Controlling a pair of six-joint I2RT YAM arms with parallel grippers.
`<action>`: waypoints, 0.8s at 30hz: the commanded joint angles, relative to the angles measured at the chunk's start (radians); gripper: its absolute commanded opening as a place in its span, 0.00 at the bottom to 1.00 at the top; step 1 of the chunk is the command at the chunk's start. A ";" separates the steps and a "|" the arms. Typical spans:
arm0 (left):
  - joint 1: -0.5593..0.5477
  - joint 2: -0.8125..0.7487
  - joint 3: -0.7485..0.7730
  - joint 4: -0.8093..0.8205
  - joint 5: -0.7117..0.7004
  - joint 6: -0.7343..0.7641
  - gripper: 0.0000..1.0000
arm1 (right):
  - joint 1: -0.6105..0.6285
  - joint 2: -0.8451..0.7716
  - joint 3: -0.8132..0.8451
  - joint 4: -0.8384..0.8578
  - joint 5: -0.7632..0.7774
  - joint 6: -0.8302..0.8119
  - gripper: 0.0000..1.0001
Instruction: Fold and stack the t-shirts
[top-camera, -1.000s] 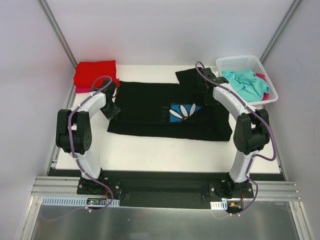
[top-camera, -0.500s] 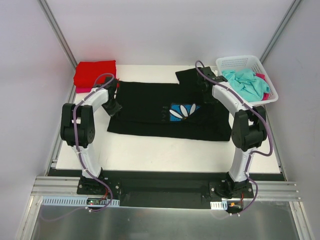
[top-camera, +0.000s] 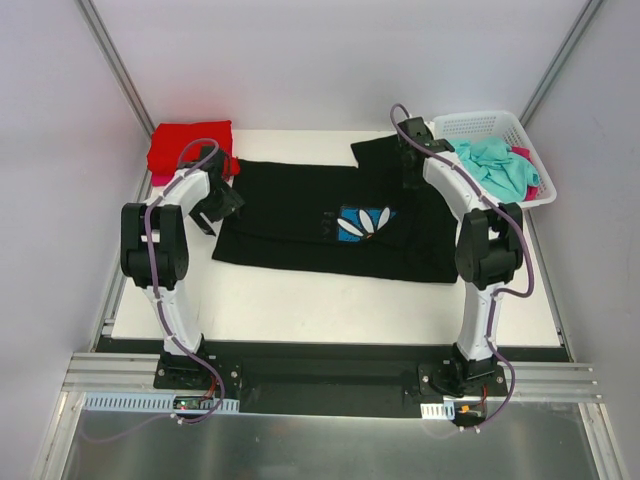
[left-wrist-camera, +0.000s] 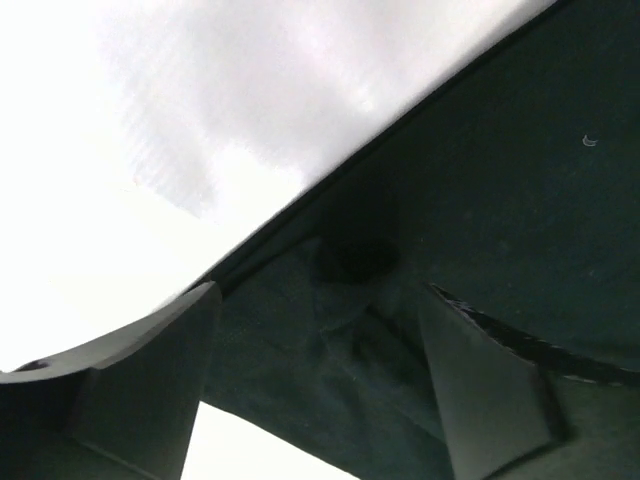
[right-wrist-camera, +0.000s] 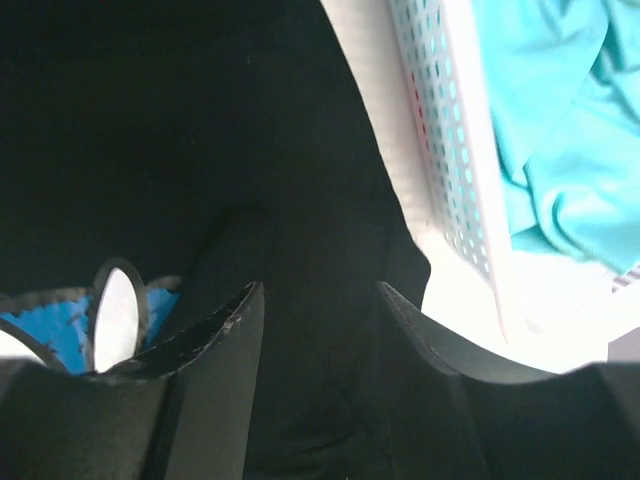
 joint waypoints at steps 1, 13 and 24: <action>0.018 -0.008 0.075 -0.039 -0.044 0.015 0.91 | -0.005 0.011 0.104 0.035 -0.012 -0.046 0.52; -0.036 -0.209 0.003 -0.083 -0.066 0.023 0.99 | 0.047 -0.170 -0.054 0.037 -0.105 0.005 0.49; -0.076 -0.261 -0.161 0.033 -0.050 -0.071 0.99 | 0.078 -0.243 -0.137 0.026 -0.107 0.013 0.48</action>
